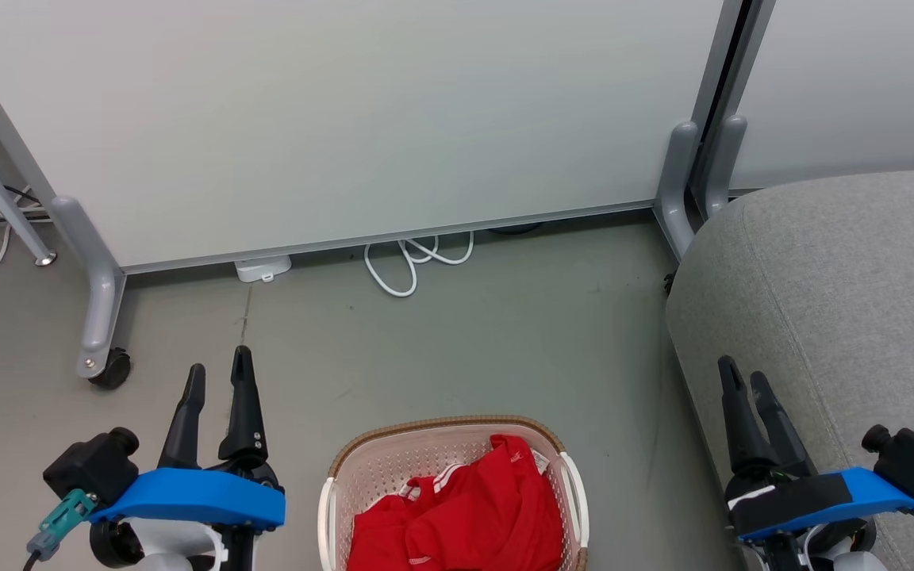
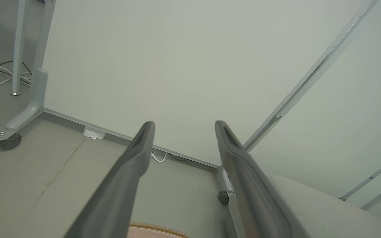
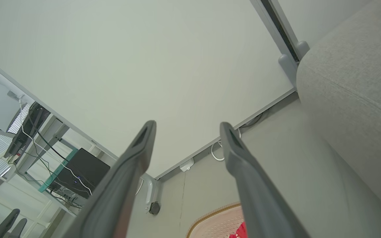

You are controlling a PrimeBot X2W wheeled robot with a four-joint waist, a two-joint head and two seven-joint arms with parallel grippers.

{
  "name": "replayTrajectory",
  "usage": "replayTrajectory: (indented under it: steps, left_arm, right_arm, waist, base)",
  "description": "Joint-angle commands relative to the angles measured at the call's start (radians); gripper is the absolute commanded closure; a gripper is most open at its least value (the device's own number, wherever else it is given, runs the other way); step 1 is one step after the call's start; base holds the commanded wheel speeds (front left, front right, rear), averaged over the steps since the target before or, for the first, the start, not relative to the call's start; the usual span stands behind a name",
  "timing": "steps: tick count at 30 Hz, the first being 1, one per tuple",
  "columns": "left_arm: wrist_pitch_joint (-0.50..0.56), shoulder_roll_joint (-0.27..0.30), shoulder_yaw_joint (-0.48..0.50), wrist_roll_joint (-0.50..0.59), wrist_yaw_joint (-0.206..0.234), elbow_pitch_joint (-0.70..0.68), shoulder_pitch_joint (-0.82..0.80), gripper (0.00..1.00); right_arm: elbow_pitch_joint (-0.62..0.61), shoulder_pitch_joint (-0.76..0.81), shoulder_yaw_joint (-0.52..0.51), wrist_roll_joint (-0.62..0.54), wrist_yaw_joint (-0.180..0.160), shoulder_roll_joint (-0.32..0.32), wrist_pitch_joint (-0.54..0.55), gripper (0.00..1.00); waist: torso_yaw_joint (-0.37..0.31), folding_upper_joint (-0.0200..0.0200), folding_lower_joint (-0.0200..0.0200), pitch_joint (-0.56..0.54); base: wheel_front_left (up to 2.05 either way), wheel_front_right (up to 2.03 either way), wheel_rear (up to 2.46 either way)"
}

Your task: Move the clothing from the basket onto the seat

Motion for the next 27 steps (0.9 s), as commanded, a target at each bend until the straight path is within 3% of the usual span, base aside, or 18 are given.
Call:
replayTrajectory:
  steps: [1, 27]
  left_arm:
    - [-0.011, 0.008, -0.006, 0.038, 0.005, -0.008, -0.024, 0.0]
    - [-0.077, 0.02, -0.05, 0.306, 0.016, 0.01, -0.026, 0.0]
  right_arm:
    - [-0.01, -0.015, 0.005, -0.036, 0.002, -0.007, -0.01, 0.0]
    - [0.013, -0.008, 0.006, -0.3, 0.002, -0.009, -0.077, 0.0]
  waist:
    - [0.001, 0.0, 0.0, 0.0]
    - [0.008, 0.0, 0.0, 0.005]
  base:
    - [0.0, 0.0, 0.0]
    - [0.0, 0.0, 0.0]
